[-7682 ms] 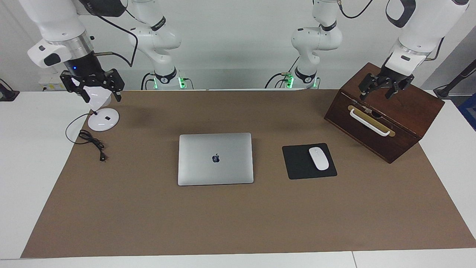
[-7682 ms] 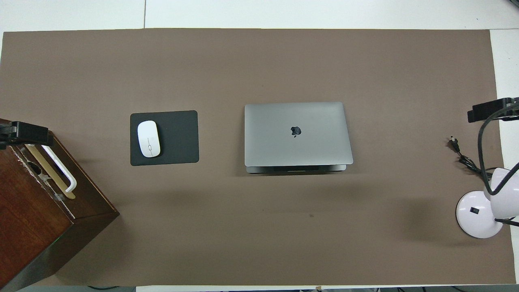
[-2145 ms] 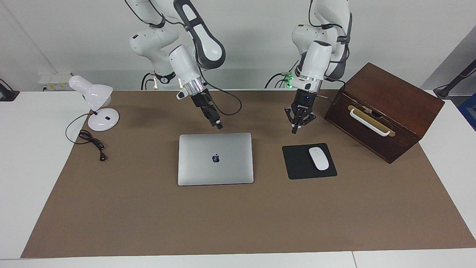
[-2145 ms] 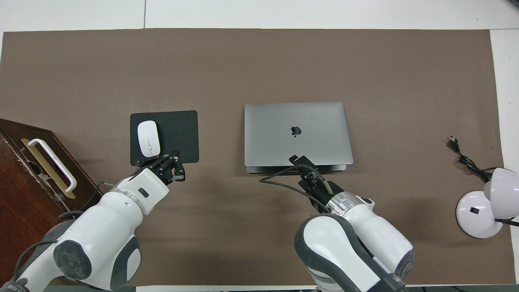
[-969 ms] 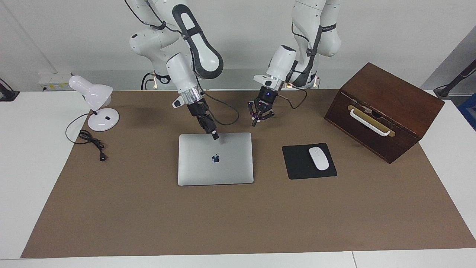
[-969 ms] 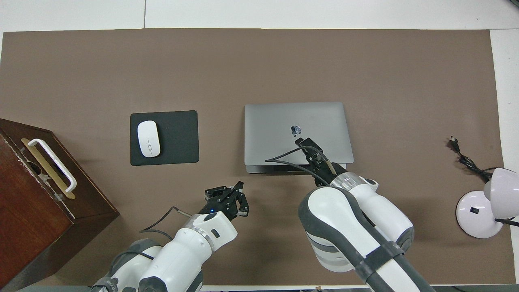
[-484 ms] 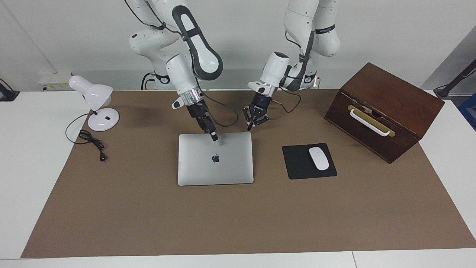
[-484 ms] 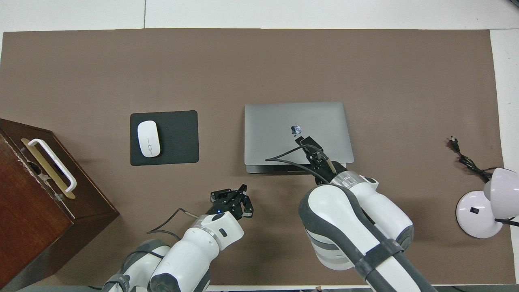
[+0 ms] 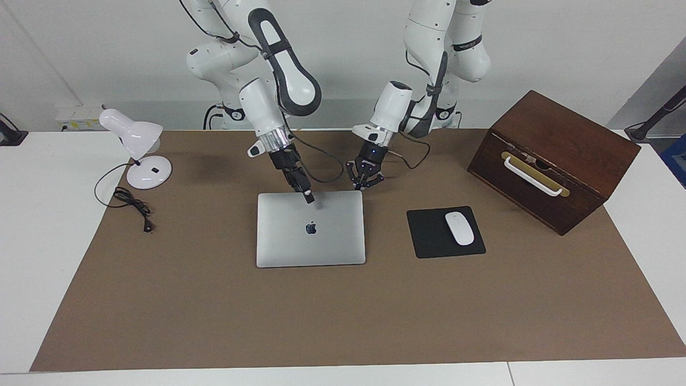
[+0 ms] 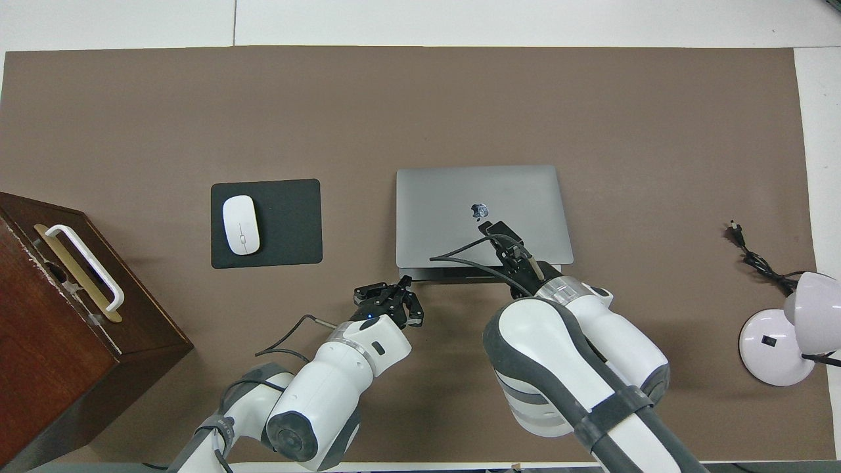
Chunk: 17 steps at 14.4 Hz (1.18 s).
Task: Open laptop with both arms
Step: 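Place the left gripper at the laptop's near edge while the right gripper holds the lid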
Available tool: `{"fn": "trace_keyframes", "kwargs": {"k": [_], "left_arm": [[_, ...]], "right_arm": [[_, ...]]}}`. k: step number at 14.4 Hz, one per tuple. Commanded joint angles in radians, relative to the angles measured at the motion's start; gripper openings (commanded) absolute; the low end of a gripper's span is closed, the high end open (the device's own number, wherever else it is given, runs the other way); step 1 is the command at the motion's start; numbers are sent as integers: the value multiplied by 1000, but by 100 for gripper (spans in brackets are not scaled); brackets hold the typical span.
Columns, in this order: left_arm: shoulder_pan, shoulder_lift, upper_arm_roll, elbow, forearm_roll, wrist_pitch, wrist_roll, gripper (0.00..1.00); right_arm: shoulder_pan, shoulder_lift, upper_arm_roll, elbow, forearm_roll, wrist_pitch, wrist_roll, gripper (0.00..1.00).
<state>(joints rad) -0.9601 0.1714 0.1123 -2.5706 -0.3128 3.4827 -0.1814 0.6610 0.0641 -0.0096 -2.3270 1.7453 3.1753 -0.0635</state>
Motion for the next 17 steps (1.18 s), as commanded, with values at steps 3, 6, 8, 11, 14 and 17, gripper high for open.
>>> {"fn": "trace_keyframes", "kwargs": {"k": [3, 6, 8, 11, 14, 17], "left_arm": [[20, 77, 3, 65, -14, 22, 5, 0], [21, 120, 3, 102, -14, 22, 5, 0], [23, 129, 4, 113, -11, 24, 7, 0], [41, 152, 4, 125, -2, 24, 19, 0], [43, 163, 6, 125, 9, 24, 29, 0], [43, 165, 6, 125, 14, 24, 42, 0]], "right_arm": [[-21, 19, 2, 38, 14, -23, -45, 100], [-29, 19, 2, 40, 14, -25, -45, 100], [-32, 20, 2, 41, 13, -25, -45, 100], [-32, 25, 2, 46, 13, -25, -45, 100], [-32, 26, 3, 57, 14, -25, -45, 100], [-32, 26, 3, 57, 13, -25, -45, 100]]}}
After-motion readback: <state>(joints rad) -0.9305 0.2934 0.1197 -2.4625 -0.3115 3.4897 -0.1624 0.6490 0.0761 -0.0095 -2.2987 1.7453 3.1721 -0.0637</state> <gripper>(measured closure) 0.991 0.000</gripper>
